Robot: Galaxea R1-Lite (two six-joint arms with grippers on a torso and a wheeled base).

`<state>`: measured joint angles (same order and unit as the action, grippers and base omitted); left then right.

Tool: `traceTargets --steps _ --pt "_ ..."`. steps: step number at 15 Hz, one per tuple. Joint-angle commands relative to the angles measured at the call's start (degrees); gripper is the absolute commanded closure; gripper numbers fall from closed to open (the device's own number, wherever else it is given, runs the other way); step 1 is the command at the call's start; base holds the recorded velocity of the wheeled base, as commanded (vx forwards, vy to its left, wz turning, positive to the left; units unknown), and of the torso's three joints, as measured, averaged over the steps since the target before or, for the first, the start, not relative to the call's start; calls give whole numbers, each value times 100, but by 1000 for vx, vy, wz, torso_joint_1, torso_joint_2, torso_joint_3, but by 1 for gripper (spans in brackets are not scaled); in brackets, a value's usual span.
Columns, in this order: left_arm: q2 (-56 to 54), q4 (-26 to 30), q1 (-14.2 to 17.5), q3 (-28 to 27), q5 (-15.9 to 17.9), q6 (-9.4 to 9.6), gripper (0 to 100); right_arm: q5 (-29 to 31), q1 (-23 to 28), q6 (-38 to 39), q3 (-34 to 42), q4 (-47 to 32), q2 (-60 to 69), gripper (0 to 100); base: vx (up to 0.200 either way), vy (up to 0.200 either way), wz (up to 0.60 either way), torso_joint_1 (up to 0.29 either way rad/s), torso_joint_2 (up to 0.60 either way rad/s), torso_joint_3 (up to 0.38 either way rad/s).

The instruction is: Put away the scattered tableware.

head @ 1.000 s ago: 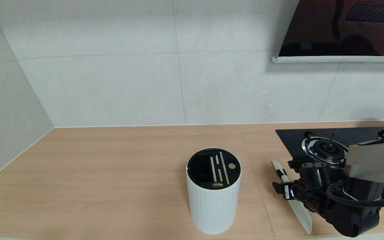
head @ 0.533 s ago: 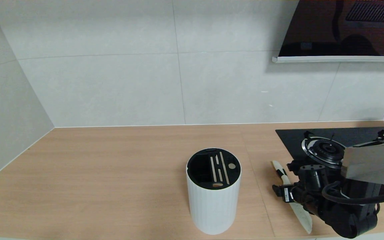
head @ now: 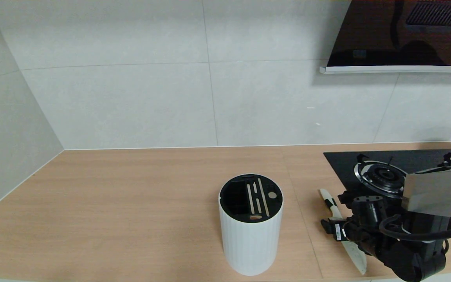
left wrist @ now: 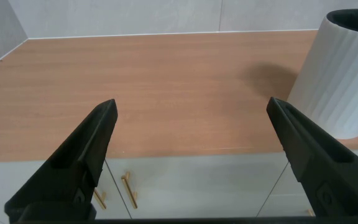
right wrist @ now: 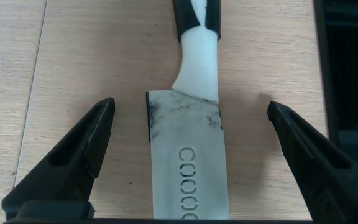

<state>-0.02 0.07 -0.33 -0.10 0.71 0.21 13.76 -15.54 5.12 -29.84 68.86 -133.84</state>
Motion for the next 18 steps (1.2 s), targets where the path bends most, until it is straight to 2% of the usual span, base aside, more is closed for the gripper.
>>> traceTargets --steps 1,2,3,13,18 --pt "2 1 -2 1 0 6 0 4 -1 -2 5 -13 25 0 0 0 0 0 0 0" --pt "2 1 -2 1 0 -3 0 4 -1 -11 5 -13 25 0 0 0 0 0 0 0" --pt "2 1 -2 1 0 6 0 -5 -1 -2 14 -13 33 100 0 0 0 0 0 0" --pt "2 1 -2 1 0 -3 0 -5 -10 -11 84 -13 104 100 0 0 0 0 0 0" --pt "2 1 -2 1 0 -3 0 -14 -133 42 181 -268 807 100 0 0 0 0 0 0"
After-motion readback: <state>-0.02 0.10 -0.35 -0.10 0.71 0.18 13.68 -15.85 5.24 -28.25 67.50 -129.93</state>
